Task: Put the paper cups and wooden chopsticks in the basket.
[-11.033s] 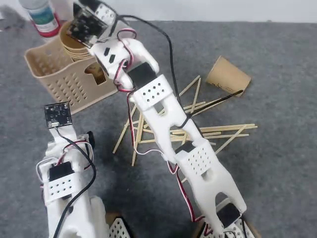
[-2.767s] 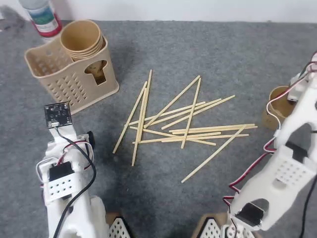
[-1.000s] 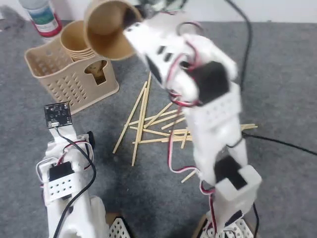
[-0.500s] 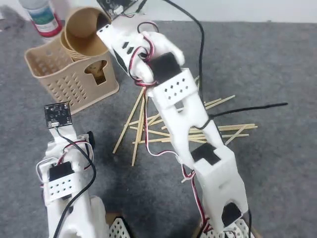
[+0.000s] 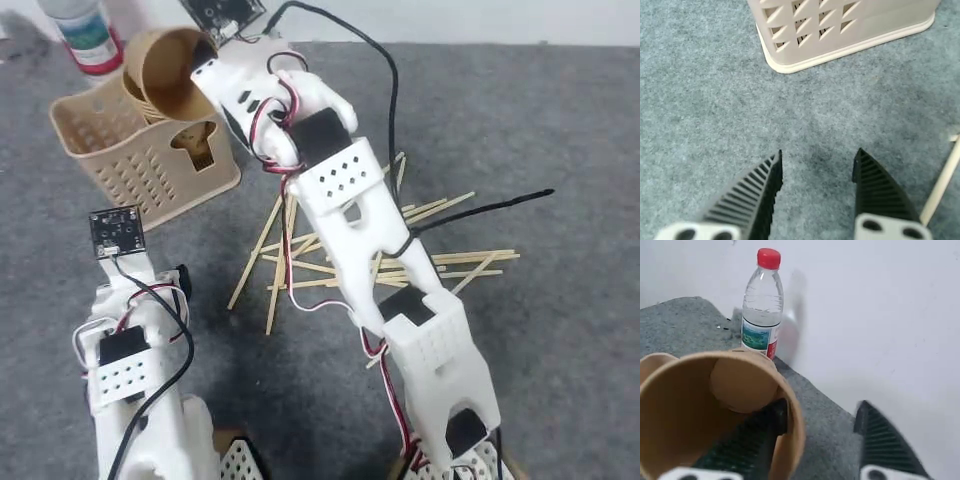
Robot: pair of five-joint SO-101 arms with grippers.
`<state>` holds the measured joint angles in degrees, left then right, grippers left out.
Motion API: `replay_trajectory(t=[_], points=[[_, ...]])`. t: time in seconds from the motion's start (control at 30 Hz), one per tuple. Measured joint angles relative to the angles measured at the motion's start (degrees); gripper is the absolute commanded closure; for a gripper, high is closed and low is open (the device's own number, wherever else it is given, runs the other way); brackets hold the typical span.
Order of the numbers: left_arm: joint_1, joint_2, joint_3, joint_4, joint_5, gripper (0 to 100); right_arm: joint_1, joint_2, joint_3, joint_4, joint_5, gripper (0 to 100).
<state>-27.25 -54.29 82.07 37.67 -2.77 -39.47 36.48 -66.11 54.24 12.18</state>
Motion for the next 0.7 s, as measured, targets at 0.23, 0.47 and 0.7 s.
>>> replay_trajectory(t=[0.23, 0.47, 0.7], points=[[0.0, 0.0, 0.0, 0.0, 0.0, 78, -0.6, 2.3, 1.1, -8.4, 0.0, 77.2], [0.0, 0.0, 0.0, 0.0, 0.0, 78, -0.9, 7.3, 1.1, -17.0, 0.0, 83.8], [0.0, 0.0, 0.0, 0.0, 0.0, 78, -0.8, 7.3, -5.7, -17.3, 0.0, 84.7]])
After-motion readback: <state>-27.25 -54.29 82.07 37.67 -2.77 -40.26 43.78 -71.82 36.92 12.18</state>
